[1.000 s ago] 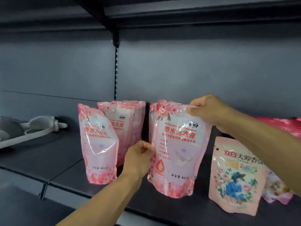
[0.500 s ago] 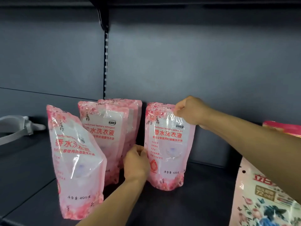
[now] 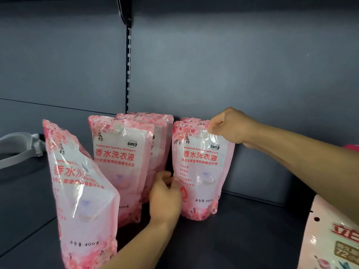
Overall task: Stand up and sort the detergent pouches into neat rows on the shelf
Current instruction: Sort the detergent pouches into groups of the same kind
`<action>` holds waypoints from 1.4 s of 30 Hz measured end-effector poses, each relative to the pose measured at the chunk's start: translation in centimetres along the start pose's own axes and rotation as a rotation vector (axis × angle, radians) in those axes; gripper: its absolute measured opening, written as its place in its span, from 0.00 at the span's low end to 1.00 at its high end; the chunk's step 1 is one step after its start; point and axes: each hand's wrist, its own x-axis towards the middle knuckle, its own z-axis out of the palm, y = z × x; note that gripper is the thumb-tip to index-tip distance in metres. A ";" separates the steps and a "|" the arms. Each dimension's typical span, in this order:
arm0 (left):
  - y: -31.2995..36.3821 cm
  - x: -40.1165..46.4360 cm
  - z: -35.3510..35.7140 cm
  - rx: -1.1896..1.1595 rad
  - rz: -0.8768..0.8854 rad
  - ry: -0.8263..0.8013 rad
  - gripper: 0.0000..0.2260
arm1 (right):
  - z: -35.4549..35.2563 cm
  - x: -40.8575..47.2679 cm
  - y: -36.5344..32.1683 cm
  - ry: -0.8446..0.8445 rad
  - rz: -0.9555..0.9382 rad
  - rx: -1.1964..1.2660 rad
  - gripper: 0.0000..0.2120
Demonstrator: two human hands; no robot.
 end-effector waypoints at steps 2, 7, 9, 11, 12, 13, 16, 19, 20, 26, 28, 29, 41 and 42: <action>-0.6 -1.1 0.2 -0.001 0.000 -0.092 0.28 | -0.3 -0.3 -0.3 -0.037 0.005 -0.020 0.20; -1.4 -2.0 1.5 0.453 0.048 -0.138 0.49 | -0.2 -0.2 -0.7 -0.083 0.053 -0.099 0.24; -1.7 -1.6 1.6 0.487 0.032 -0.151 0.47 | -0.1 -0.1 -0.8 -0.079 0.040 -0.105 0.25; -2.1 -1.0 1.5 0.463 0.023 -0.160 0.45 | 0.0 0.1 -0.9 -0.073 0.037 -0.089 0.25; -2.1 -0.7 1.4 0.453 0.018 -0.160 0.44 | 0.0 0.2 -0.9 -0.071 0.036 -0.083 0.25; -2.3 -0.5 1.3 0.445 0.020 -0.158 0.43 | 0.0 0.2 -0.9 -0.074 0.036 -0.082 0.25; -2.4 -0.2 0.9 0.441 0.042 -0.159 0.40 | 0.1 0.2 -0.8 -0.072 0.031 -0.080 0.25; -2.5 0.3 0.8 0.441 0.041 -0.174 0.37 | 0.1 0.2 -0.6 -0.074 0.043 -0.067 0.21; -2.5 0.4 0.8 0.442 0.046 -0.178 0.37 | 0.2 0.2 -0.6 -0.079 0.049 -0.065 0.18; -2.4 -0.1 0.5 0.448 0.031 -0.177 0.35 | 0.0 -0.6 -0.8 -0.140 0.050 -0.051 0.07; -2.0 -0.8 0.3 0.461 0.017 -0.158 0.37 | -0.7 -1.2 -0.9 -0.155 0.054 -0.088 0.16; -1.5 -1.3 0.1 0.487 0.020 -0.149 0.40 | -1.2 -1.6 -0.9 -0.147 0.066 -0.089 0.21; 4.0 -11.7 -1.1 0.251 0.295 -0.585 0.34 | -9.4 -15.3 0.1 0.071 0.104 0.034 0.11; 3.9 -12.6 -0.6 0.240 0.297 -0.624 0.34 | -9.9 -16.7 0.7 0.078 0.136 0.032 0.11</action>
